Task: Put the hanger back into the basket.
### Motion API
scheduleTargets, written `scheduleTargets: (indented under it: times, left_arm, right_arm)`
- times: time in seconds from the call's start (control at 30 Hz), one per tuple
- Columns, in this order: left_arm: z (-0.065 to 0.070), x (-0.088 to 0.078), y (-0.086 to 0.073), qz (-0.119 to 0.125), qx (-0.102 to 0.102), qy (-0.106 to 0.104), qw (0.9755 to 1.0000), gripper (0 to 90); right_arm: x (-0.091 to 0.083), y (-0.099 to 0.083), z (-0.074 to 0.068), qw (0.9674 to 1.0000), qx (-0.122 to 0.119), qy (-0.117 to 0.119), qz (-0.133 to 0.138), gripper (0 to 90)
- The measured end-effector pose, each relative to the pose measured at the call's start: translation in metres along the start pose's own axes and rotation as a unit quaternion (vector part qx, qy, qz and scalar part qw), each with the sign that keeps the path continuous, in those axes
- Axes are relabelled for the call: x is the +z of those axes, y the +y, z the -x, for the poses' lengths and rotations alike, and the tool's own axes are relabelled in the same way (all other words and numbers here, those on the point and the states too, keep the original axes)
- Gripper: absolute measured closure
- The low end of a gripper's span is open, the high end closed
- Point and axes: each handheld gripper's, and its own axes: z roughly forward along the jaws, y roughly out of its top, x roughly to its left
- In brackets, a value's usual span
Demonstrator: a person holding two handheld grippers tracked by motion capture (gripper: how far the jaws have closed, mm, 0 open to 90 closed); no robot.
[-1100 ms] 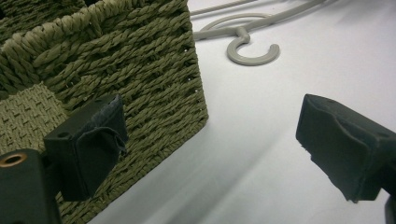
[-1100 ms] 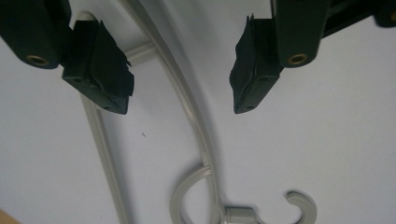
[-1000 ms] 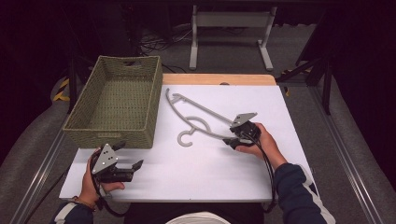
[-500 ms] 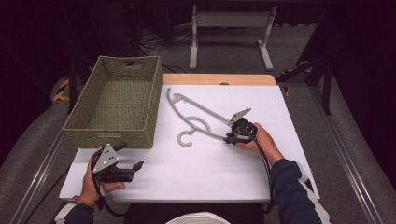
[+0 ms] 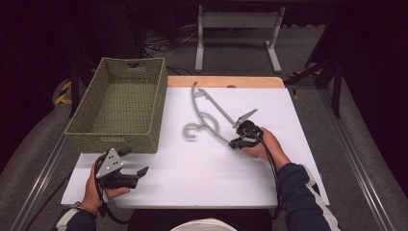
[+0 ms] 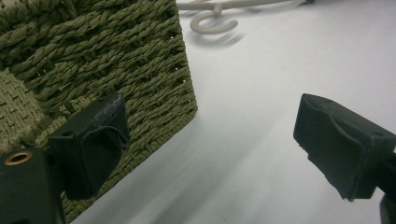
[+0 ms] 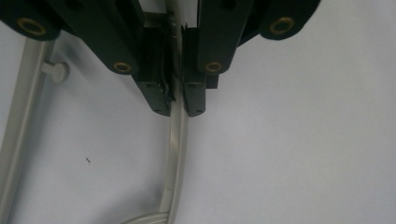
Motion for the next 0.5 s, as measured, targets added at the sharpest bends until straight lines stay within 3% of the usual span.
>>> scheduleTargets:
  times: [0.03, 0.07, 0.13, 0.17, 0.3, 0.5]
  left_arm:
    - [0.000, 0.000, 0.000, 0.000, 0.000, 0.000, 1.0000, 10.9]
    - [0.000, 0.000, 0.000, 0.000, -0.003, -0.002, 1.0000, 10.9]
    - [0.000, -0.001, 0.000, 0.001, -0.001, -0.001, 1.0000, 10.9]
    - [0.000, -0.001, 0.000, 0.003, -0.001, -0.001, 1.0000, 10.9]
    - [0.000, -0.002, 0.000, 0.001, 0.000, 0.000, 1.0000, 10.9]
    - [0.000, -0.002, 0.000, 0.002, -0.001, 0.004, 1.0000, 11.0]
  right_arm:
    - [0.000, 0.000, 0.000, 1.0000, 0.000, 0.000, 0.000, 83.3]
    - [-0.004, -0.001, 0.000, 0.9993, 0.020, 0.014, 0.029, 83.3]
    - [-0.005, -0.002, 0.001, 0.9987, 0.027, 0.018, 0.038, 83.3]
    - [-0.009, -0.004, 0.002, 0.9967, 0.045, 0.020, 0.063, 83.4]
    - [-0.020, -0.008, 0.007, 0.9897, 0.077, 0.030, 0.117, 83.3]
    - [-0.032, -0.013, 0.011, 0.9809, 0.099, 0.025, 0.166, 83.3]
